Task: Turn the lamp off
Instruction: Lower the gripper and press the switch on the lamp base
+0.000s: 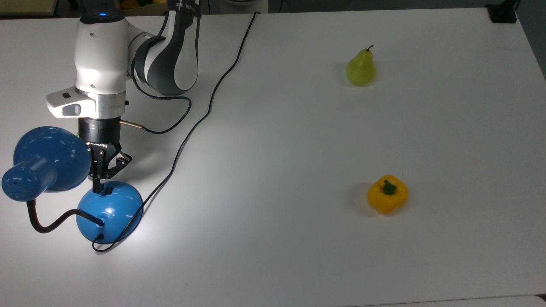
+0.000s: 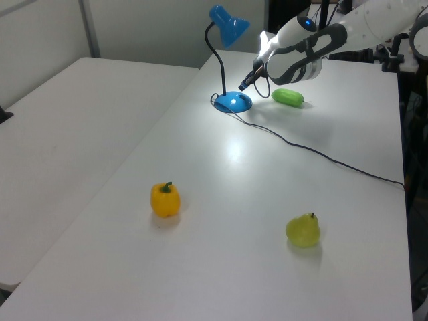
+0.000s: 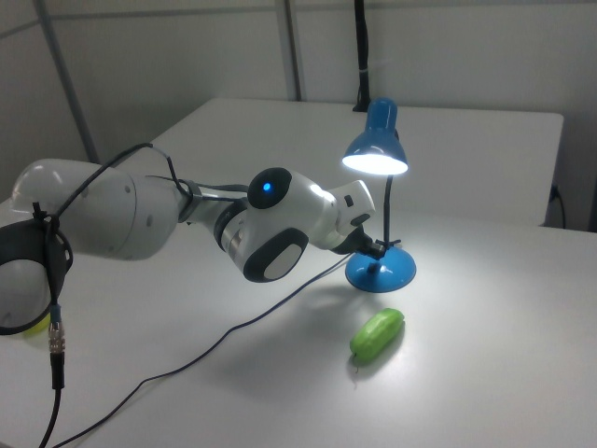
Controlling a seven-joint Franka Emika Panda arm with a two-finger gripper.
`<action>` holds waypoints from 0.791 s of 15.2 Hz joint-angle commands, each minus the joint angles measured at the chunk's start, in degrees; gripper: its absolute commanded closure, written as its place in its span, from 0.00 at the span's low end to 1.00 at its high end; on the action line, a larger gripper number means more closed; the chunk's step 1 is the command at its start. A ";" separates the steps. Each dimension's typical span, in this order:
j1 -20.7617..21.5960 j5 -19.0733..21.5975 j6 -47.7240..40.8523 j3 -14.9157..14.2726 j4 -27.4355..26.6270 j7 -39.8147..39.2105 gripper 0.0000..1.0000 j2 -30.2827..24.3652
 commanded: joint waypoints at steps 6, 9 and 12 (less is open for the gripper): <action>0.32 1.42 1.52 0.09 -0.54 -0.14 1.00 0.48; 0.41 1.33 1.44 0.18 -1.85 -0.14 1.00 -0.22; 0.33 1.33 1.44 0.88 -2.38 -0.15 1.00 -0.40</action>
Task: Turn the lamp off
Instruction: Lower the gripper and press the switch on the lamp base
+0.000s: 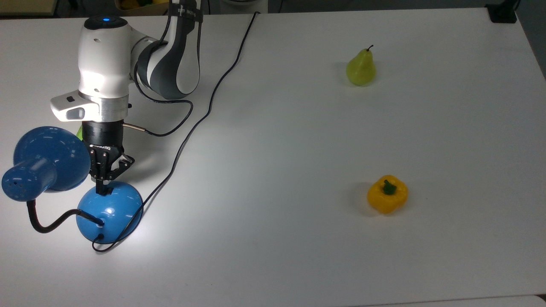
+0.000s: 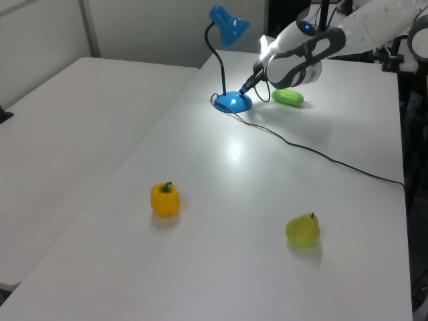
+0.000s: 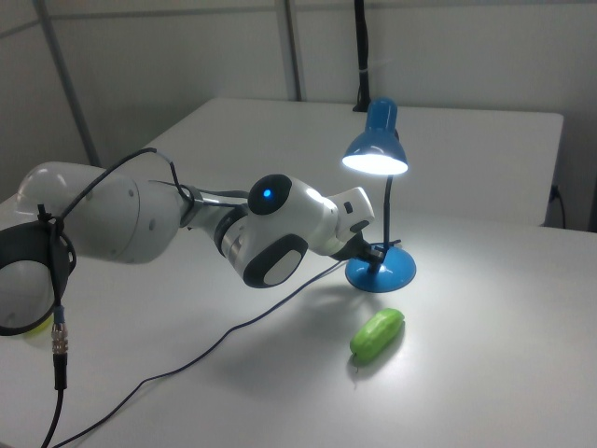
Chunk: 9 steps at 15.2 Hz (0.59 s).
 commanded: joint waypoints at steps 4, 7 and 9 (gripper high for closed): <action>0.25 1.32 0.91 1.37 -1.96 -0.17 1.00 -1.04; 0.16 1.23 0.91 1.46 -2.66 -0.25 1.00 -1.04; 0.08 1.23 0.91 1.37 -3.45 -0.34 1.00 -1.12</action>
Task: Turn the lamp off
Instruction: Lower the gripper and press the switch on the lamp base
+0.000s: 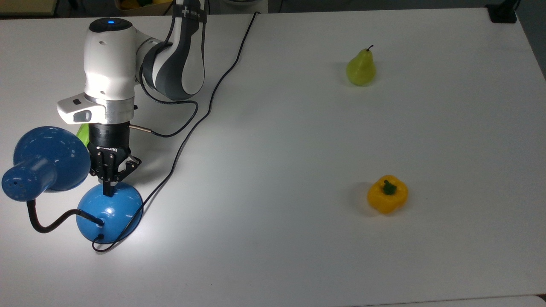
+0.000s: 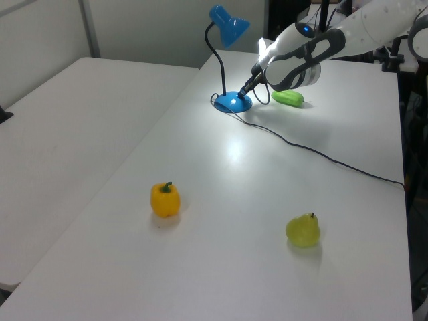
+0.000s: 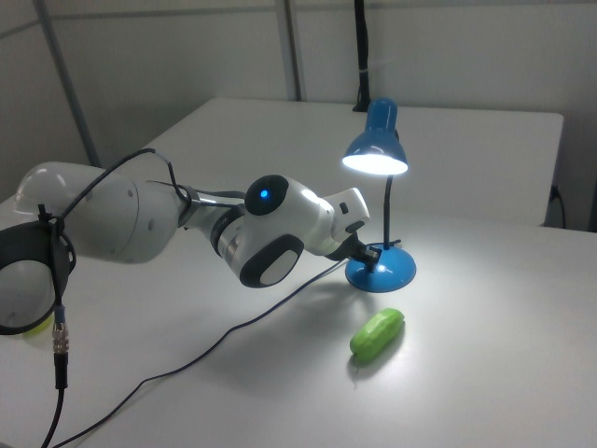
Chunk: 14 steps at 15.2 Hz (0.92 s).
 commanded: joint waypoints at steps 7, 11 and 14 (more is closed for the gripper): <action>0.01 1.15 0.90 0.45 -8.83 -1.23 1.00 -2.42; -0.08 1.15 0.29 0.45 -9.71 -1.06 1.00 -4.34; 0.27 0.97 -0.15 0.45 -15.67 -0.97 1.00 -10.40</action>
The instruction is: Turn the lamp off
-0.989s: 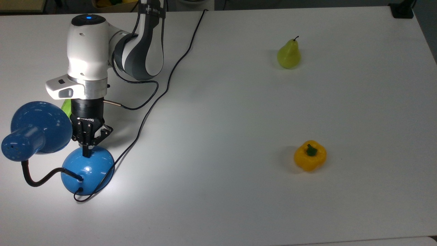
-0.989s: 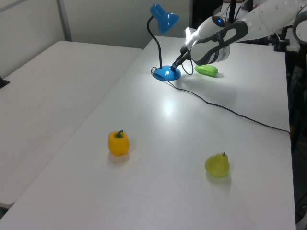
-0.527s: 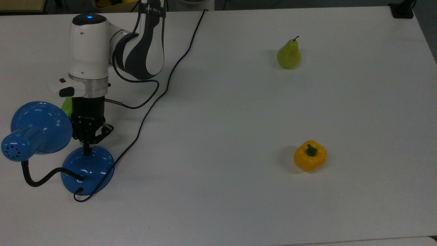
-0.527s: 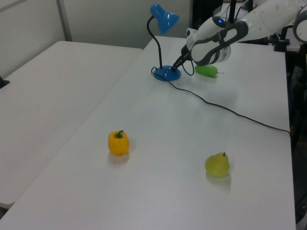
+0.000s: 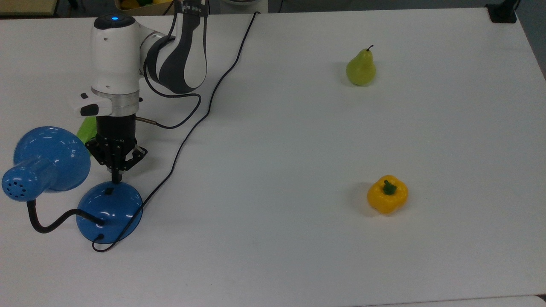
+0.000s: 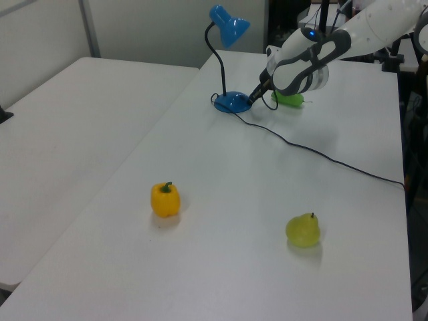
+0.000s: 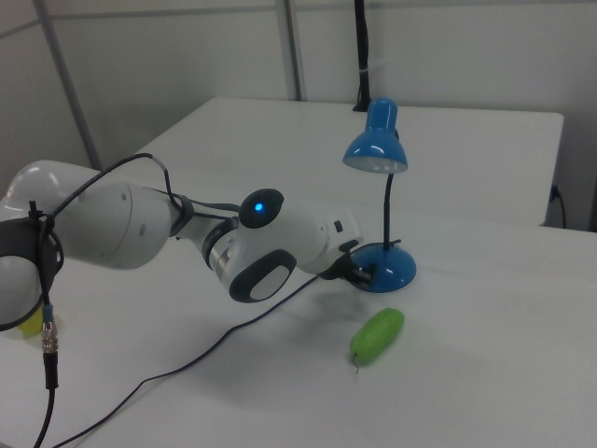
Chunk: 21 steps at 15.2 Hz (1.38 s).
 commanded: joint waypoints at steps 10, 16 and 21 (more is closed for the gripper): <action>1.34 -7.64 -44.92 -4.48 -11.86 0.26 0.00 -27.95; 1.34 -12.46 -67.94 -11.07 -6.52 14.83 0.00 -37.11; 1.87 -17.14 -82.81 -12.40 2.18 26.36 0.00 -39.74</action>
